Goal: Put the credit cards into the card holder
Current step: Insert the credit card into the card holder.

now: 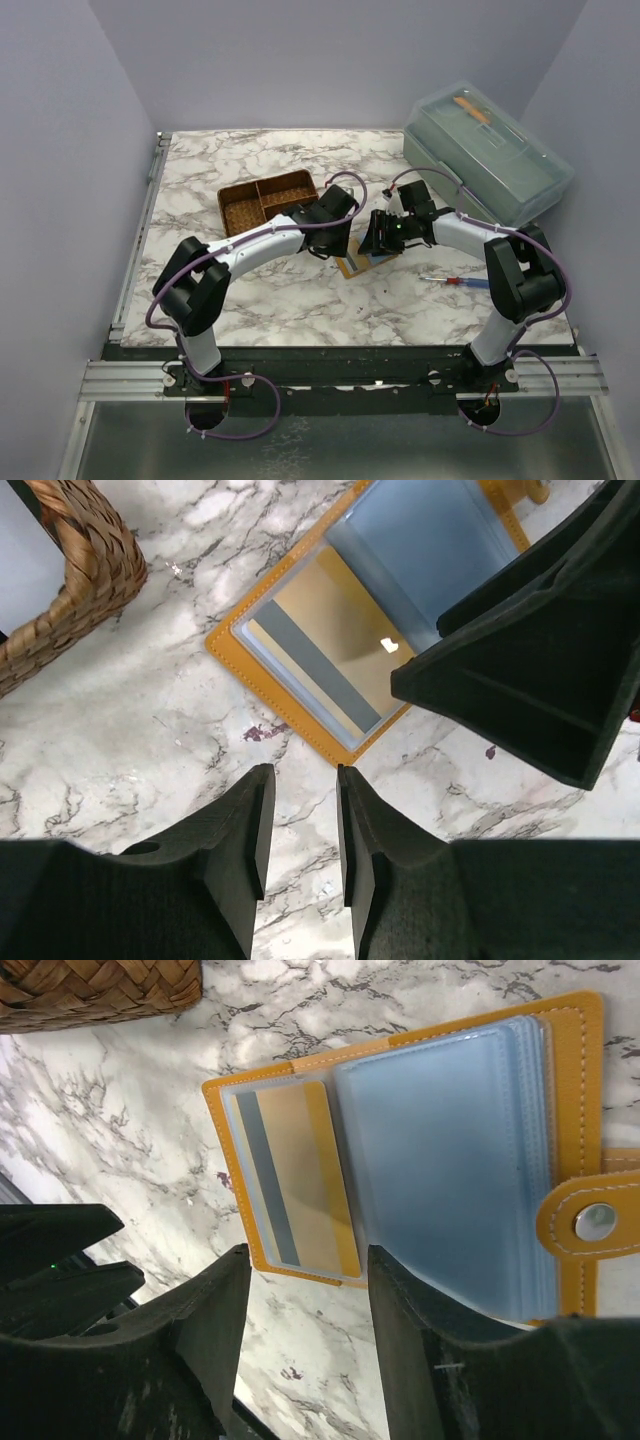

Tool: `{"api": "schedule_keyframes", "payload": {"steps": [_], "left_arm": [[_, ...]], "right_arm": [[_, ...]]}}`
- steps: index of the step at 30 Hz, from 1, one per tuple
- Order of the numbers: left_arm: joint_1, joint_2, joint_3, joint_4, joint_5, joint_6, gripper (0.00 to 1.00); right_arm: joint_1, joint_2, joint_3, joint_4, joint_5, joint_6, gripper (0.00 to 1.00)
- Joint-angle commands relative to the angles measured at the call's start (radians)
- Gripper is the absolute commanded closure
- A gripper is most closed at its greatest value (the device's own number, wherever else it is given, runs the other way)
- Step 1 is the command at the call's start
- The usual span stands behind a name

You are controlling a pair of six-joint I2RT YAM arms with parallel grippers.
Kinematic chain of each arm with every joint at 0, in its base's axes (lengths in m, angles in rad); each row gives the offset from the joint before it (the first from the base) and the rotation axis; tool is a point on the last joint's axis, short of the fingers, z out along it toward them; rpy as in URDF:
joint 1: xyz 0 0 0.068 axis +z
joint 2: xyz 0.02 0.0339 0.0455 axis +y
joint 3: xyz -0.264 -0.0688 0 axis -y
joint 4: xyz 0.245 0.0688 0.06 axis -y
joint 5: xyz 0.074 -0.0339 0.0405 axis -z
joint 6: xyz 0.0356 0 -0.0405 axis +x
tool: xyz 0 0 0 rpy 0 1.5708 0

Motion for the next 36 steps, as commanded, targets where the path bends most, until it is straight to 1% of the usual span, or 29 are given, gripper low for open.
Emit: {"api": "schedule_keyframes", "payload": {"steps": [1,4,6,9,12,15,18,23,26,28,31,33,36], "left_arm": [[0.005,0.034,0.015,-0.043,0.050,-0.007,0.64],[0.006,0.068,0.022,-0.038,0.049,-0.004,0.68],[0.005,0.095,0.023,-0.034,0.044,-0.004,0.72],[0.005,0.139,0.021,-0.022,0.038,-0.009,0.75],[0.005,0.180,0.019,-0.018,0.018,-0.011,0.78],[0.005,0.207,0.017,-0.014,0.003,-0.013,0.80],[0.005,0.219,0.018,-0.007,-0.007,-0.011,0.81],[0.006,0.227,0.035,-0.002,-0.014,-0.005,0.81],[0.004,0.208,0.042,-0.002,-0.015,-0.003,0.81],[0.005,0.179,0.040,-0.005,-0.009,-0.003,0.81],[0.005,0.117,0.028,-0.015,-0.002,-0.001,0.75],[0.004,0.066,0.015,-0.020,0.008,0.000,0.67],[0.008,-0.014,-0.004,-0.025,0.018,-0.001,0.57]], "right_arm": [[0.000,-0.010,0.020,-0.029,0.049,-0.043,0.45],[0.000,0.004,0.029,0.004,0.021,-0.054,0.45],[0.001,0.042,0.043,0.023,0.002,-0.059,0.48],[0.001,0.081,0.059,0.050,-0.016,-0.066,0.54],[0.001,0.107,0.063,0.065,-0.006,-0.077,0.54],[0.002,0.131,0.069,0.069,-0.024,-0.077,0.54],[0.012,0.136,0.045,0.105,-0.086,-0.053,0.56],[0.028,0.105,0.000,0.180,-0.215,0.006,0.63],[0.022,0.070,-0.012,0.179,-0.198,0.032,0.68],[0.004,0.042,-0.020,0.169,-0.171,0.048,0.68],[-0.031,-0.009,-0.031,0.132,-0.106,0.054,0.64],[-0.043,-0.044,-0.022,0.079,-0.046,0.034,0.60],[-0.055,-0.099,-0.014,0.027,-0.006,0.011,0.56]]}}
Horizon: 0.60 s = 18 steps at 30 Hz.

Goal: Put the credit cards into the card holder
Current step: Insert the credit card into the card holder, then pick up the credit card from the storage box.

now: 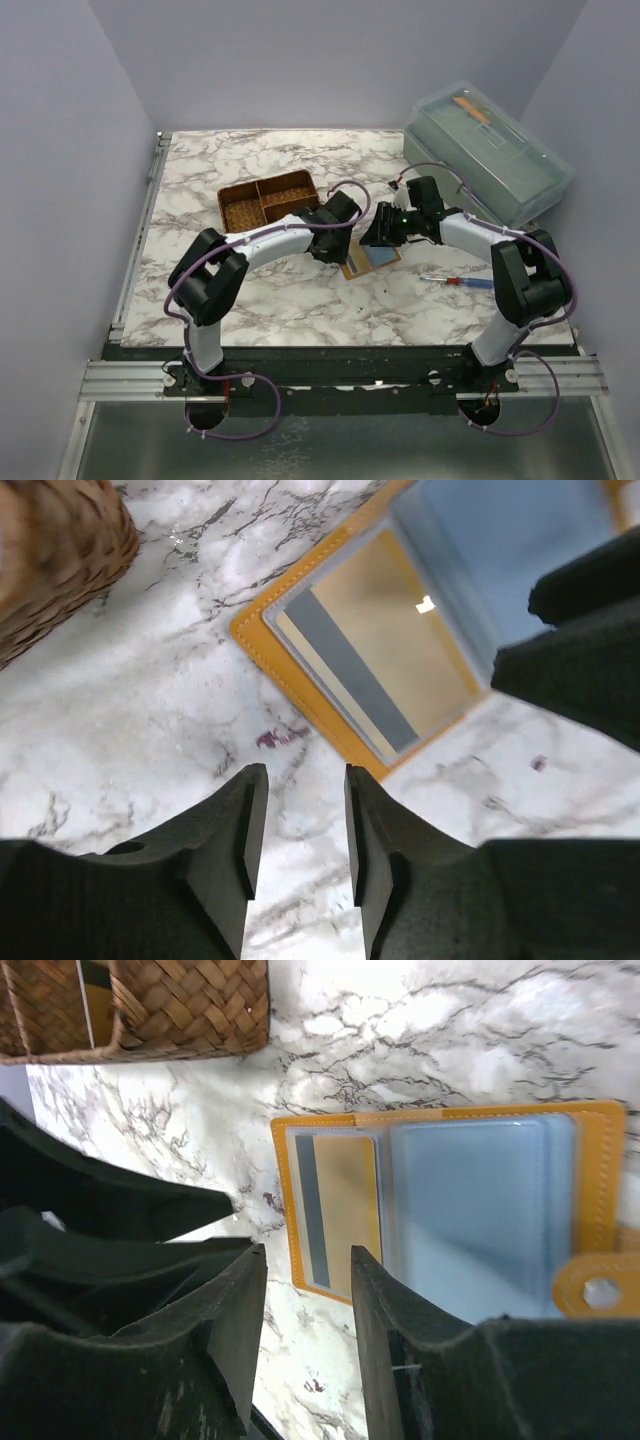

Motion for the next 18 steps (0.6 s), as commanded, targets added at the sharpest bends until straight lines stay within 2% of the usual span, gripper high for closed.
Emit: {"api": "schedule_keyframes", "payload": {"steps": [1,5,8,12,18], "left_arm": [[0.005,-0.174,-0.021,-0.006,0.001,0.003,0.54],[0.034,-0.234,0.017,-0.042,-0.047,-0.004,0.49],[0.064,-0.229,0.083,-0.103,-0.185,-0.042,0.46],[0.097,-0.156,0.204,-0.223,-0.403,-0.104,0.43],[0.156,-0.015,0.328,-0.339,-0.491,-0.162,0.43]], "right_arm": [[-0.017,-0.100,0.010,-0.095,0.082,-0.023,0.55],[-0.019,-0.144,0.018,-0.129,0.103,-0.028,0.54],[-0.018,-0.155,0.023,-0.141,0.106,-0.027,0.54],[-0.019,-0.162,0.024,-0.152,0.103,-0.029,0.54],[-0.018,-0.187,0.020,-0.171,0.112,-0.036,0.54]]}}
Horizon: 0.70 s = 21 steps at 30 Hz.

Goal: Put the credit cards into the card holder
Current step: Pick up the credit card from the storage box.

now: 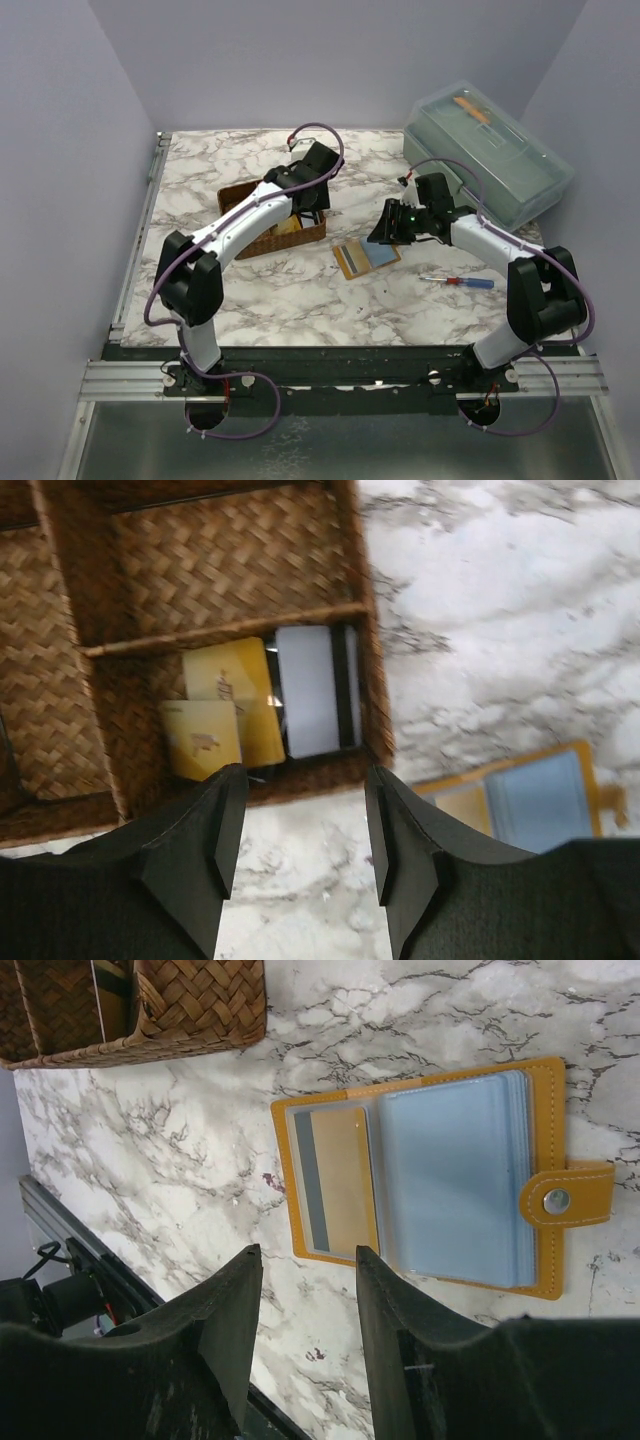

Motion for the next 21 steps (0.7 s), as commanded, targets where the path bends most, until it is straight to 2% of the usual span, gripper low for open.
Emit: {"api": "schedule_keyframes", "payload": {"steps": [1,6,13,15,21], "left_arm": [[0.044,0.119,0.071,-0.158,-0.141,-0.066,0.43],[0.061,0.231,0.130,-0.214,-0.160,-0.072,0.43],[0.061,0.282,0.117,-0.218,-0.187,-0.081,0.47],[0.064,0.289,0.111,-0.218,-0.193,-0.080,0.49],[0.077,0.294,0.094,-0.206,-0.178,-0.078,0.67]], "right_arm": [[0.000,-0.047,0.014,-0.043,0.036,-0.020,0.54],[0.000,-0.066,-0.003,-0.045,0.053,-0.023,0.54],[0.000,-0.068,-0.018,-0.029,0.043,-0.017,0.55],[0.000,-0.069,-0.019,-0.028,0.041,-0.017,0.55],[0.000,-0.072,-0.018,-0.028,0.040,-0.017,0.56]]}}
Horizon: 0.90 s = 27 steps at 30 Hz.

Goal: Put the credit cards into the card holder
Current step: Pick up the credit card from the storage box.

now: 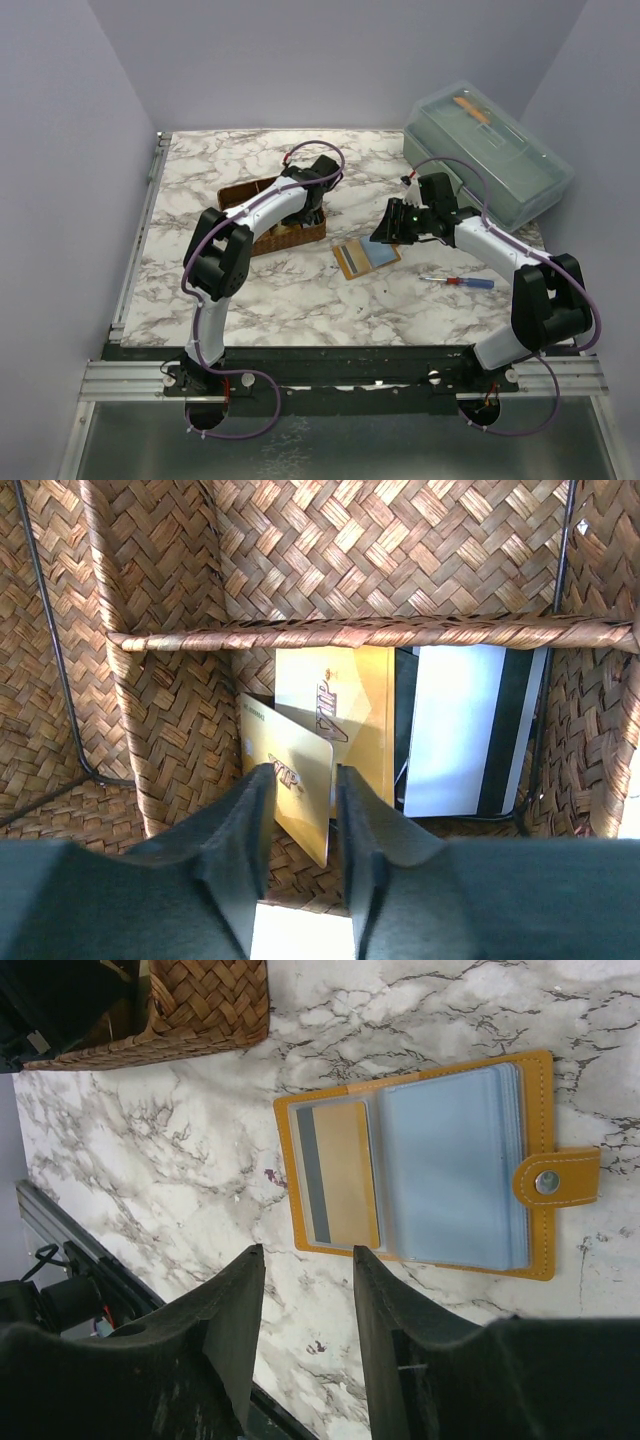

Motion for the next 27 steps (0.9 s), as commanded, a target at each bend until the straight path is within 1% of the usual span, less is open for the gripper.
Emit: {"api": "schedule_keyframes", "payload": {"steps": [1,4,6,8,10,13,16,24,27], "left_arm": [[0.012,0.016,-0.004,-0.009,-0.014,-0.003,0.68],[0.014,0.021,-0.007,-0.005,0.005,0.005,0.70],[0.015,0.020,-0.007,-0.005,0.008,0.011,0.74],[0.015,0.015,-0.005,-0.005,0.003,0.021,0.83],[0.014,-0.003,-0.005,-0.007,-0.007,0.029,0.89],[0.017,-0.049,0.004,-0.010,-0.015,0.045,0.95],[0.023,-0.108,0.023,-0.020,0.007,0.061,1.00],[0.040,-0.271,0.072,-0.022,0.085,0.113,1.00],[0.044,-0.350,0.071,0.018,0.153,0.154,1.00]], "right_arm": [[0.000,-0.025,-0.012,0.001,0.013,-0.014,0.56],[0.000,-0.029,-0.013,0.004,0.015,-0.012,0.57],[0.000,-0.028,-0.012,0.004,0.016,-0.010,0.57],[-0.001,-0.025,-0.010,0.004,0.015,-0.010,0.57],[0.000,-0.023,-0.009,0.004,0.013,-0.011,0.57],[0.000,-0.019,-0.008,0.002,0.013,-0.012,0.58],[0.001,-0.013,-0.004,0.001,0.017,-0.013,0.58],[0.000,0.004,0.014,-0.006,0.021,-0.021,0.58],[-0.001,0.006,0.021,-0.009,0.009,-0.029,0.58]]}}
